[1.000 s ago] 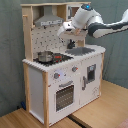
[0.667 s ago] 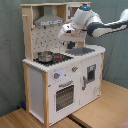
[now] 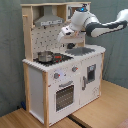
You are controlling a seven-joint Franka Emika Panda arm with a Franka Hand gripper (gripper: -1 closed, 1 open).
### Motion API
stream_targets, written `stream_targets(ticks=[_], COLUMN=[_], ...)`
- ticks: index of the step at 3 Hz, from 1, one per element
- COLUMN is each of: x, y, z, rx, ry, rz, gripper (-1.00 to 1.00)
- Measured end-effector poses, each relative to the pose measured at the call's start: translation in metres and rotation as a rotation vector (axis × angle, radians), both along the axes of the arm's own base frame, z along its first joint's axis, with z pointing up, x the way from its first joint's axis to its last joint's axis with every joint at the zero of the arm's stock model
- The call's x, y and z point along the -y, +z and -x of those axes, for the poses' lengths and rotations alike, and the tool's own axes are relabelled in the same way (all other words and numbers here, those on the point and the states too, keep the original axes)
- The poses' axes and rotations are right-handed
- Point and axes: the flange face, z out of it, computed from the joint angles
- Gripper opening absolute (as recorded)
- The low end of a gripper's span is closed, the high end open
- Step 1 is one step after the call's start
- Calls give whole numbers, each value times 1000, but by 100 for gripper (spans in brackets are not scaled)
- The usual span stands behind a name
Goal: Play with the kitchen
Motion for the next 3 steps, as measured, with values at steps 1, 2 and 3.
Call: stream_targets(ticks=[1, 2, 3], x=[-6, -10, -16], y=[1, 2, 0], z=[-3, -8, -17], rx=[-6, -9, -12], ry=[24, 38, 47], rz=[7, 11, 16], gripper=[100, 100, 100])
